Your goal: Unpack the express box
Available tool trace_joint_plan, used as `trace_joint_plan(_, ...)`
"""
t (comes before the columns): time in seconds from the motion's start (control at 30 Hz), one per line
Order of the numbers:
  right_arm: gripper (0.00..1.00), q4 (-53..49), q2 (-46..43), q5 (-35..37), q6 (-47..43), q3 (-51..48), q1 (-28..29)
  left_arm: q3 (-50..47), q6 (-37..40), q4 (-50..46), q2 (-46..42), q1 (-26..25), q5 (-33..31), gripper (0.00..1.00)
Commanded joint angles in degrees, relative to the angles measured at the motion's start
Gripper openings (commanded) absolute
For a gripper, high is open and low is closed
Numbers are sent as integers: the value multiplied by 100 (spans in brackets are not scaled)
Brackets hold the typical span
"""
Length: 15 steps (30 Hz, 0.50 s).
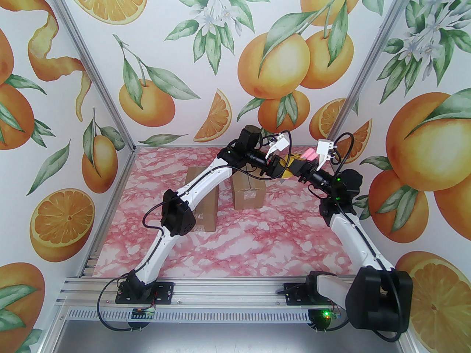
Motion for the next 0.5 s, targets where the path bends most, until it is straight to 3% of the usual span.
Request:
trace_joint_plan(0.0,2,-65,-76,59,-240,74,-2,240,220,-231,-132,26,-143,27)
trace_joint_plan(0.07,2,-157,-124,137,-344,34,-5,240,275,-269,-177,61,-272,52)
trace_joint_plan(0.13,1,-210,-215,331,-460,-45,-28,240,411,-391,-261,110,-541,65)
trace_joint_plan(0.3,0,-882,-419,1004,-985,-127,-108,-18,1094,-861,-638,132,-1822,73)
trace_joint_plan(0.47,0,-1249,-484,1935,-1235,-261,-86,-1081,1093,-385,-1351,317,-3056,77)
